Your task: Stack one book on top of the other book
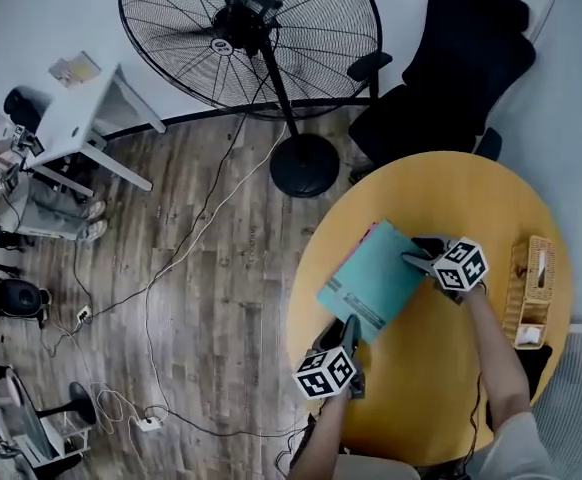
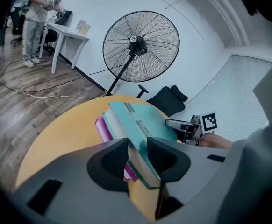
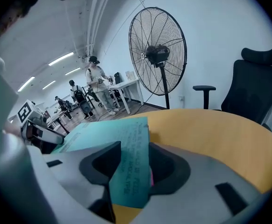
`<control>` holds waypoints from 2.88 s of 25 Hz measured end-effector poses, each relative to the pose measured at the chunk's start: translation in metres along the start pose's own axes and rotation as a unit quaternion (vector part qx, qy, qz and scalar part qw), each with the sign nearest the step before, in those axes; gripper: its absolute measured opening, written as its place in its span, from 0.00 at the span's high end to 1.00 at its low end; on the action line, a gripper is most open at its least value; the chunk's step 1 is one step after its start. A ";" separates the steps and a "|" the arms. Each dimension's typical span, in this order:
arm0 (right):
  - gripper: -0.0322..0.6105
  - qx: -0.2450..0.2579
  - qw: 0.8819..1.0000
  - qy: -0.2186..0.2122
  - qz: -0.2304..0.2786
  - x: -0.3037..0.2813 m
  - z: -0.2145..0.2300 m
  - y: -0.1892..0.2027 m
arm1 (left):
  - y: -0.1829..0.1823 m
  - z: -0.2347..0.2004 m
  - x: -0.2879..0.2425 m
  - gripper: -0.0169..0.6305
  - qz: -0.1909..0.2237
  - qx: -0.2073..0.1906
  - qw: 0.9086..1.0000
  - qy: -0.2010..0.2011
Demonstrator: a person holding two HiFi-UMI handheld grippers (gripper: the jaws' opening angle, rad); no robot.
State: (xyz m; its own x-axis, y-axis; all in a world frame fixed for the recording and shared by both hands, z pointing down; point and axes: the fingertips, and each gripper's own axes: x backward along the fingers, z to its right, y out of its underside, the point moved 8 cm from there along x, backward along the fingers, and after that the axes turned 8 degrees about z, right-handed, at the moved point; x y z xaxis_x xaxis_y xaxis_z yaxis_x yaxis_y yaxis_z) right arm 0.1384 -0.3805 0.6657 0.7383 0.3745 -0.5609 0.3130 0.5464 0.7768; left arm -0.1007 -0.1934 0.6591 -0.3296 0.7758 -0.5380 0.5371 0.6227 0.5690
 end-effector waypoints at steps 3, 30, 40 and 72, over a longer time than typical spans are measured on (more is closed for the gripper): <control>0.65 0.016 1.000 -0.009 0.004 -0.012 0.001 -0.007 | -0.004 -0.006 0.000 0.75 0.002 0.006 1.000 0.000; 0.65 -0.021 0.995 0.044 0.091 -0.003 -0.004 -0.006 | -0.004 -0.031 0.002 0.74 -0.014 -0.019 1.000 0.002; 0.65 -0.038 0.989 0.098 0.104 0.044 -0.048 0.016 | -0.011 -0.016 0.037 0.74 0.008 -0.075 0.997 0.004; 0.65 -0.117 0.954 0.165 0.220 0.155 -0.271 0.081 | 0.024 0.039 0.160 0.74 0.050 -0.179 0.978 0.098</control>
State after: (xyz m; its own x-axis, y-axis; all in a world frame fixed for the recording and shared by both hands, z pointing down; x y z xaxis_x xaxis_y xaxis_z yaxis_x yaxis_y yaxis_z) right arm 0.1158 -0.0752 0.5640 0.5266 0.8008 -0.2854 -0.1535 0.4198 0.8945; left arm -0.1106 -0.0584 0.5626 -0.4518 0.8167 -0.3590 0.2790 0.5115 0.8127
